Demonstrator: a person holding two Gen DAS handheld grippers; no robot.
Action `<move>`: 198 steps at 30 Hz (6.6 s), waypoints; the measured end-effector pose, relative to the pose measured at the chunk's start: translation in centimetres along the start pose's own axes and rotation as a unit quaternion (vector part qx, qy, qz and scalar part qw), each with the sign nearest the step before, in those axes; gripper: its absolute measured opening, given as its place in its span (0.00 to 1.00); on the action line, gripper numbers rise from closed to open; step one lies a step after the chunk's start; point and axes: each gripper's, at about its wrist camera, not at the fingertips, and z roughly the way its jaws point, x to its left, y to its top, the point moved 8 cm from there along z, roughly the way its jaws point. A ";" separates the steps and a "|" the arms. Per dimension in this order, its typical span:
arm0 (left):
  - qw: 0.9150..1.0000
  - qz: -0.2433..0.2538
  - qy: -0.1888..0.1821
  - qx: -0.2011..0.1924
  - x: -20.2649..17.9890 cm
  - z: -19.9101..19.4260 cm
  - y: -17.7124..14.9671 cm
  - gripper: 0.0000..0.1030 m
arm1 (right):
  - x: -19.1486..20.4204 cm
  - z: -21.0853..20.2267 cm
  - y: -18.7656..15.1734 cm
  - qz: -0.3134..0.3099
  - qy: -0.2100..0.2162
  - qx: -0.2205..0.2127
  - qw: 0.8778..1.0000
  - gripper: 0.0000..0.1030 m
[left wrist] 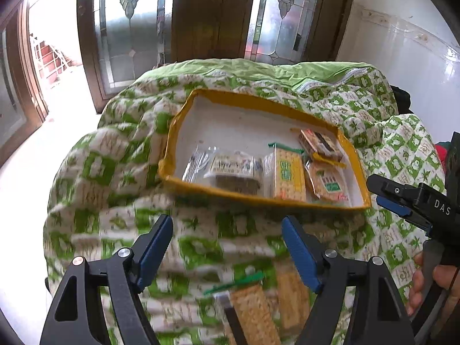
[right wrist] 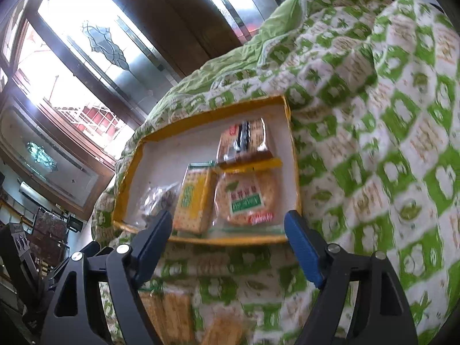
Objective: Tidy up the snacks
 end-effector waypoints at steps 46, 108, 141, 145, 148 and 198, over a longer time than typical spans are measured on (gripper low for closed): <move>0.999 -0.050 0.007 0.016 2.4 -5.6 -10.8 0.79 | -1.6 -6.3 -11.4 -0.012 -0.001 0.053 0.999 0.78; 0.995 -0.049 0.036 0.081 -0.2 1.9 -9.5 0.79 | 1.5 1.2 -13.4 0.030 -0.006 0.146 0.989 0.54; 0.995 -0.038 0.028 0.089 -1.2 2.8 -10.0 0.56 | 1.7 3.3 -13.7 0.001 -0.042 0.149 0.988 0.43; 0.995 -0.040 0.025 0.086 -1.3 2.8 -9.9 0.55 | 1.7 3.3 -13.7 -0.006 -0.047 0.147 0.988 0.39; 0.996 -0.042 0.021 0.082 -1.3 2.6 -9.9 0.54 | 1.6 3.1 -13.7 -0.008 -0.045 0.145 0.988 0.37; 0.999 -0.031 0.009 0.034 -1.7 -2.0 -6.4 0.52 | 3.3 -1.8 -10.2 -0.032 -0.017 0.090 0.995 0.33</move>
